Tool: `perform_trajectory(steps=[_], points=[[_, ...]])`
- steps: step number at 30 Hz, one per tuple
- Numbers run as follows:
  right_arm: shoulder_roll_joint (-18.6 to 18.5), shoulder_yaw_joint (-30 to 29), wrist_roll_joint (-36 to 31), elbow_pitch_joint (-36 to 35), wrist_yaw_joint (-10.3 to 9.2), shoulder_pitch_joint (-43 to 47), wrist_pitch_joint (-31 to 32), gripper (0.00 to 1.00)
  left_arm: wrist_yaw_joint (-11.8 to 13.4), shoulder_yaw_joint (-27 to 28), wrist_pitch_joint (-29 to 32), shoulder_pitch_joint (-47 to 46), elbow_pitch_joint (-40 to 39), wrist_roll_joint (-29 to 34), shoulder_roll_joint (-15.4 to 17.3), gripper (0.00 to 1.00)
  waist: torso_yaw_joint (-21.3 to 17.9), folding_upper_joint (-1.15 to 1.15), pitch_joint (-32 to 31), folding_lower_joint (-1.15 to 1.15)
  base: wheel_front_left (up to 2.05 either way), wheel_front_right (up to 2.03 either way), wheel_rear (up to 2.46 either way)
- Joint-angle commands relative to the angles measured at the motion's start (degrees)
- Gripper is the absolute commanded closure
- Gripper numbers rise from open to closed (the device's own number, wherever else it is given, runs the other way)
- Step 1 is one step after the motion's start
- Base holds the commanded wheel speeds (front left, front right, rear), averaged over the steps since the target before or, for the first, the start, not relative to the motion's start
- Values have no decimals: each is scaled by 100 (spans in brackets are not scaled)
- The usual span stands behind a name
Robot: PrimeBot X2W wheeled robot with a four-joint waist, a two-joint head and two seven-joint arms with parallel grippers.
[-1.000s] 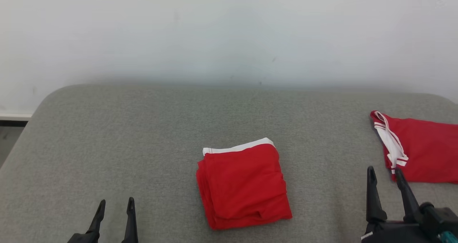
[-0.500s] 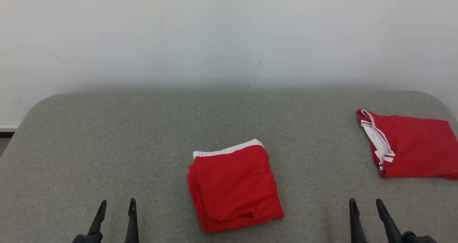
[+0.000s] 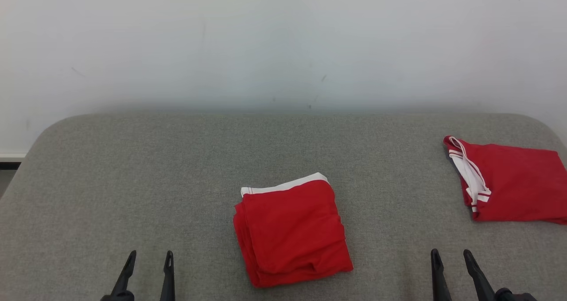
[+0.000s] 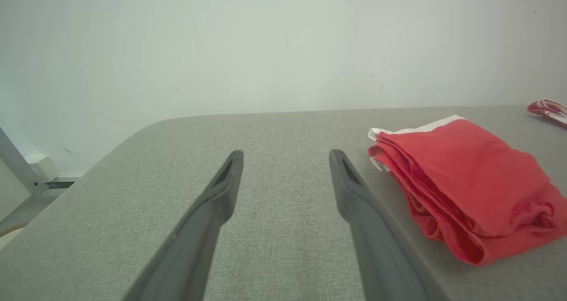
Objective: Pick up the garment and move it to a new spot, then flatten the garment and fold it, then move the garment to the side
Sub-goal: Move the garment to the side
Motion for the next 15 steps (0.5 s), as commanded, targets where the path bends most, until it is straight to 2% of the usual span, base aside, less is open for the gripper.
perform_trajectory(steps=[1, 15], points=[[1, -12, -58, 15, -15, -59, -2, 0, 26, -2, -11, 115, -52, 42, 7, 0, -4, 0, 2, 0, 0, 0, 0], [1, -62, -155, 173, -15, -109, -2, 0, 50, -70, -11, 233, -149, 73, -21, 0, 43, 0, -19, 0, 0, 0, 0]])
